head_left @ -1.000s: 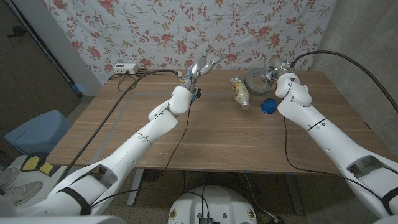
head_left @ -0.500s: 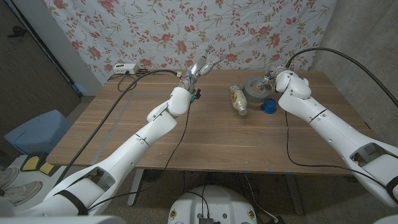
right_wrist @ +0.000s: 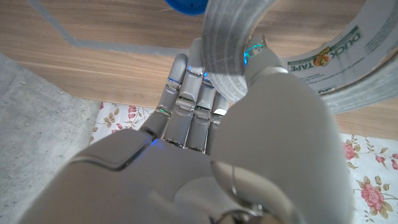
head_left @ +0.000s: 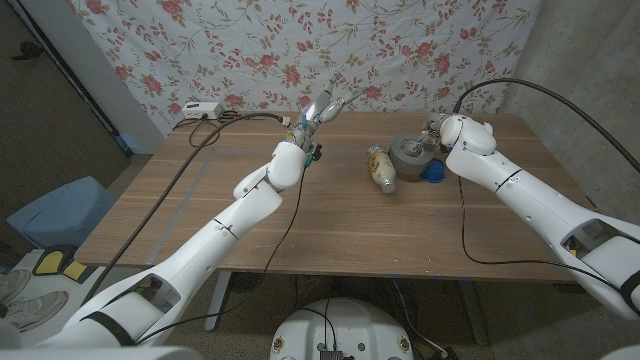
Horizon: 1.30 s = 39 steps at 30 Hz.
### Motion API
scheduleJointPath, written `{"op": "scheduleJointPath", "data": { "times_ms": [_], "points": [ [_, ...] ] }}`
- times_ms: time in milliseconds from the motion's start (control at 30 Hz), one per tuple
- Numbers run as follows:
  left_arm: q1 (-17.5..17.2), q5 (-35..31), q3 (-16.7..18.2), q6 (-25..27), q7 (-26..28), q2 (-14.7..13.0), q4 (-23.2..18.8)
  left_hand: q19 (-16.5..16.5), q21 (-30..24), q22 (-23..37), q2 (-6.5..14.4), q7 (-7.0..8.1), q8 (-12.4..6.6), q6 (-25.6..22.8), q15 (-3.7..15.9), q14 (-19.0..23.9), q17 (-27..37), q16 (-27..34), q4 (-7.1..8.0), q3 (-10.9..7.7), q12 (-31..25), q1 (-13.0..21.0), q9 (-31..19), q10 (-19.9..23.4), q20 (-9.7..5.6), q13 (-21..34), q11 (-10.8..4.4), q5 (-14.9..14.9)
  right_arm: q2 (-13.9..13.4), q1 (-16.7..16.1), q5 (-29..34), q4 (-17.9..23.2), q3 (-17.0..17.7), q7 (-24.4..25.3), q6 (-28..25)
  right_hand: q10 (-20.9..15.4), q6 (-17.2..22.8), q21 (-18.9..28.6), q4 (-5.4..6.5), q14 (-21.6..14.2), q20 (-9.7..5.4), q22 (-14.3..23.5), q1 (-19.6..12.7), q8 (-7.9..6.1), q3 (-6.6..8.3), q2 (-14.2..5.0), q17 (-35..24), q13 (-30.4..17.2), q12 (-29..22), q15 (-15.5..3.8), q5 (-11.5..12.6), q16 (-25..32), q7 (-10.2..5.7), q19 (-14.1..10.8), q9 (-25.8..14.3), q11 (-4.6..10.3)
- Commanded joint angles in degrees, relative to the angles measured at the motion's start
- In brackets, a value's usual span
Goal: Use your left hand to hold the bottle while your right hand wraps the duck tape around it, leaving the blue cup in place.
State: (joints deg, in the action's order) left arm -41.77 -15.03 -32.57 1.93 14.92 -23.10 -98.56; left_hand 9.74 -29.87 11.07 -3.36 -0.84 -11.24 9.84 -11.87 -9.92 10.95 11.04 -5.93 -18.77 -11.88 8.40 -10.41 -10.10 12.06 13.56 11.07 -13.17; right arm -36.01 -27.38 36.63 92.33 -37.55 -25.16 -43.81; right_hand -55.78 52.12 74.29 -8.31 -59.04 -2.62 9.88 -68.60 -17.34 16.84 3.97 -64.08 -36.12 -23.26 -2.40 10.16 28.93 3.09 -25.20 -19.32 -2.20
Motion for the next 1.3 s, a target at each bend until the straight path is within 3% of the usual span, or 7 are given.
{"op": "scheduleJointPath", "data": {
  "times_ms": [33, 333, 500, 567, 700, 833, 1300],
  "points": [
    [-1.02, -0.12, 0.25, -0.49, 0.35, -0.70, -1.45, 22.35, 0.09, 0.19, 0.33, -0.06, -0.26, 11.52, -0.04, -12.74, -0.01, 0.27, 0.04, 0.12, -0.27, -0.40, -0.10, -12.20, 0.21, 0.13, 0.44, -0.41, -0.14, 2.03, 1.65, -1.64, -2.98, -4.20, -1.68, 3.31, 0.33, -1.69, 0.20, 5.36, 0.39, -0.13, -6.81, 3.01, 4.02, -9.44, 6.32, 2.28, 3.66, -9.98, 0.46, -7.54, -6.19, 2.11, 0.37, 2.70],
    [-1.23, 0.42, 0.46, -2.07, 0.23, -0.86, -1.19, 22.00, 0.23, 0.24, 0.40, -0.18, -0.49, 10.47, 0.05, -12.24, -0.02, 0.48, 0.13, 0.36, -0.56, -0.50, -0.10, -11.63, 0.21, -0.13, 0.39, -0.46, -0.37, 2.28, 3.30, -0.89, -4.06, -5.44, -3.33, 16.31, -10.46, -4.51, 1.07, 16.30, 1.76, -0.05, -1.27, 7.27, 4.20, -8.48, 16.06, 6.11, 10.87, -6.80, 0.04, -17.55, -6.99, 4.97, 2.64, 2.24],
    [-1.24, 0.60, 0.53, -2.45, 0.09, -0.87, -1.08, 21.91, 0.26, 0.25, 0.42, -0.05, -0.44, 10.48, 0.03, -12.23, -0.03, 0.47, 0.15, 0.42, -0.57, -0.53, -0.10, -11.60, 0.21, -0.18, 0.32, -0.48, -0.88, 2.59, 3.11, -0.18, -4.03, -7.34, -3.64, 24.65, -20.61, -8.66, 0.38, 26.75, 4.33, -0.22, 0.75, 7.70, 4.73, -6.71, 20.65, 8.00, 13.29, -5.37, 0.21, -19.03, -8.58, 12.61, 4.40, 2.11],
    [-1.25, 0.70, 0.59, -2.62, 0.02, -0.90, -1.03, 21.89, 0.28, 0.25, 0.43, -0.03, -0.42, 10.46, 0.02, -12.22, -0.03, 0.47, 0.16, 0.45, -0.58, -0.54, -0.10, -11.59, 0.21, -0.21, 0.29, -0.48, -1.07, 1.97, 2.69, 0.52, -3.27, -6.71, -3.37, 29.25, -25.12, -11.71, 0.06, 33.67, 7.30, -0.31, 1.38, 7.24, 5.19, -6.21, 23.14, 9.14, 13.25, -3.85, 0.35, -19.19, -8.46, 17.12, 5.43, 1.84],
    [-1.27, 0.71, 0.65, -2.77, -0.10, -1.01, -1.04, 21.88, 0.33, 0.25, 0.44, 0.00, -0.36, 10.52, 0.02, -12.20, -0.03, 0.47, 0.18, 0.49, -0.59, -0.57, -0.10, -11.59, 0.22, -0.26, 0.29, -0.49, -1.03, -0.41, 0.98, 2.41, -0.31, -3.54, -2.76, 32.81, -27.29, -14.16, 1.10, 38.36, 9.37, -0.41, 3.97, 6.89, 4.92, -6.13, 25.19, 10.14, 13.23, -2.29, 0.20, -19.13, -7.76, 19.70, 6.08, 1.37],
    [-1.30, 0.92, 0.76, -2.63, -0.44, -1.13, -1.10, 21.86, 0.38, 0.26, 0.46, 0.06, -0.32, 10.54, 0.02, -12.16, -0.04, 0.49, 0.20, 0.54, -0.59, -0.59, -0.10, -11.60, 0.22, -0.30, 0.35, -0.50, -1.00, -4.59, -2.59, 4.78, 4.71, 2.48, 0.87, 34.50, -27.95, -16.34, 3.63, 40.41, 10.58, -0.43, 8.59, 6.46, 4.37, -7.84, 26.77, 11.15, 12.86, -1.01, 0.23, -18.46, -6.69, 21.30, 6.50, 0.56],
    [-1.97, 1.77, 1.44, -1.69, -1.18, -1.79, -1.90, 21.52, 0.49, 0.29, 0.55, 0.75, -0.29, 10.28, 0.02, -11.95, -0.05, 0.54, 0.28, 0.75, -0.79, -0.68, -0.10, -11.18, 0.21, -0.50, 0.07, -0.54, 1.72, -14.92, -12.18, 7.46, 16.22, 20.73, 15.66, 32.07, -23.50, -20.03, 7.14, 39.47, 11.33, -0.38, 17.57, 4.87, 2.51, -8.26, 30.40, 13.21, 11.36, 0.30, 0.52, -17.16, -4.70, 22.02, 7.08, -0.93]
  ]
}}
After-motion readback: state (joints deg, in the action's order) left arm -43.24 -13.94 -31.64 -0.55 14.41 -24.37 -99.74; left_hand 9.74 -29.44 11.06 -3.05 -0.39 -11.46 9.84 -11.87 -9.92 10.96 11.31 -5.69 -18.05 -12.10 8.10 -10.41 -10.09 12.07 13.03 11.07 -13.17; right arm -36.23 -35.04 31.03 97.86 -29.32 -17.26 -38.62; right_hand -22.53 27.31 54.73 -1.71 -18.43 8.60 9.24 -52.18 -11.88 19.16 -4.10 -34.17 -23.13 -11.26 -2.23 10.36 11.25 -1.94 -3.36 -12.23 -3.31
